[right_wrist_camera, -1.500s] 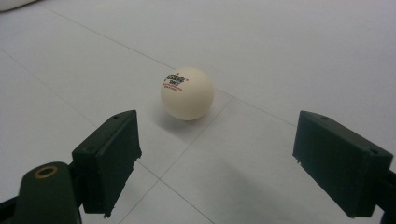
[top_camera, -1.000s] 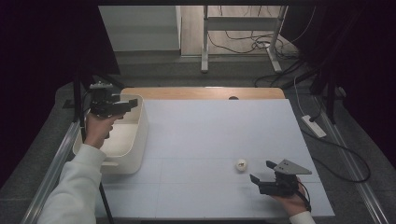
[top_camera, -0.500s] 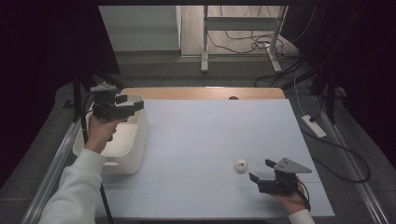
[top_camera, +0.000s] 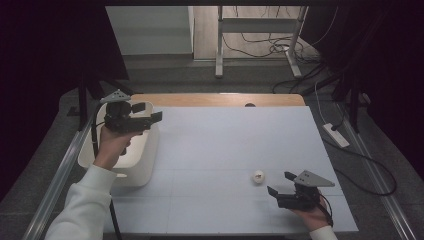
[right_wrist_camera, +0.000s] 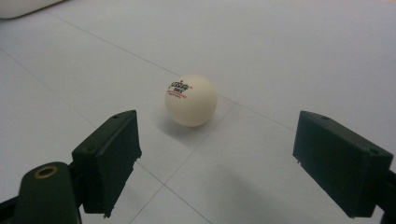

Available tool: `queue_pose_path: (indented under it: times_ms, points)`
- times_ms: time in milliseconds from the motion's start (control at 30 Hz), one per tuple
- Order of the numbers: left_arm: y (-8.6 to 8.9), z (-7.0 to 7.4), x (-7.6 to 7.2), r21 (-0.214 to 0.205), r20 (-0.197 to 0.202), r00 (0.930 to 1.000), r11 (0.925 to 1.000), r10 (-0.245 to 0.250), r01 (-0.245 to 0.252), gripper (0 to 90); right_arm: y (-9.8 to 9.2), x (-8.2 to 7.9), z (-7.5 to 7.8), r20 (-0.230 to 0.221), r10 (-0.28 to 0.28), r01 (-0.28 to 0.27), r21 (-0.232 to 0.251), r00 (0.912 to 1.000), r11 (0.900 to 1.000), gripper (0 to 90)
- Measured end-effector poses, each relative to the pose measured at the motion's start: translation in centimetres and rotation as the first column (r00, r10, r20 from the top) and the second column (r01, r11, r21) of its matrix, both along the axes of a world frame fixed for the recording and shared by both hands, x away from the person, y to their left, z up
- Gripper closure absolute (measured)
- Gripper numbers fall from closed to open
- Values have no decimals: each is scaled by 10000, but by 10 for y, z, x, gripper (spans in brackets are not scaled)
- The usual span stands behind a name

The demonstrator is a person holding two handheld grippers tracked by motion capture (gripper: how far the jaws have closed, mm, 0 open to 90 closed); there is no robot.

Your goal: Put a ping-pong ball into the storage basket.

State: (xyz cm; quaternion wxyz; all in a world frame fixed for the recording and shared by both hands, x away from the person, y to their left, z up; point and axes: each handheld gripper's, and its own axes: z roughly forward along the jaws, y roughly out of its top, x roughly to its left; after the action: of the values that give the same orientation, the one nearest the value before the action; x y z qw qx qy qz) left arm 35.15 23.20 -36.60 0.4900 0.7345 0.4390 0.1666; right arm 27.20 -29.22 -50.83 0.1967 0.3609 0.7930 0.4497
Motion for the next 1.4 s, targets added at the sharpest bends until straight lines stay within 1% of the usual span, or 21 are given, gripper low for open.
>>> queue_pose_path:
  times_ms: [33, 100, 133, 267, 467, 667, 1000, 1267, 1400]
  points:
    - [-1, 0, -1, 73, -15, 10000, 10000, -23, 23, 198, 0, 0, 0, 2, 3, -3, -8, 10000, 10000, 143]
    - [-3, 1, -2, 14, 42, 10000, 10000, -66, 66, 198, -1, -1, 0, 10, -30, 30, -25, 10000, 10000, 143]
    - [-4, 2, -3, -81, 69, 9999, 9999, -110, 111, 199, -2, -1, 0, 6, -45, 45, 34, 10000, 10000, 144]
    - [-7, 3, -6, -87, 168, 9993, 9994, -322, 323, 201, -1, 0, 0, 20, -50, 51, -50, 10000, 10000, 143]
    - [-10, 2, -9, -291, 180, 9985, 9982, -518, 523, 202, 0, 0, 0, 21, -51, 51, -41, 10000, 10000, 143]
    - [-15, 0, -10, -558, 173, 9968, 9953, -781, 789, 204, 0, -1, 0, 31, -69, 70, -82, 10000, 9999, 143]
    - [-31, 2, -14, -562, 334, 9919, 9907, -1223, 1241, 204, -1, -1, -1, 25, -80, 80, -138, 10000, 9999, 144]
    - [-42, 2, -17, -573, 385, 9888, 9876, -1442, 1462, 204, -1, -1, 0, 13, -80, 80, -82, 10000, 9999, 144]
    - [-49, 3, -19, -537, 448, 9850, 9842, -1667, 1690, 204, -1, -1, 0, 20, -86, 86, -98, 10000, 9999, 144]
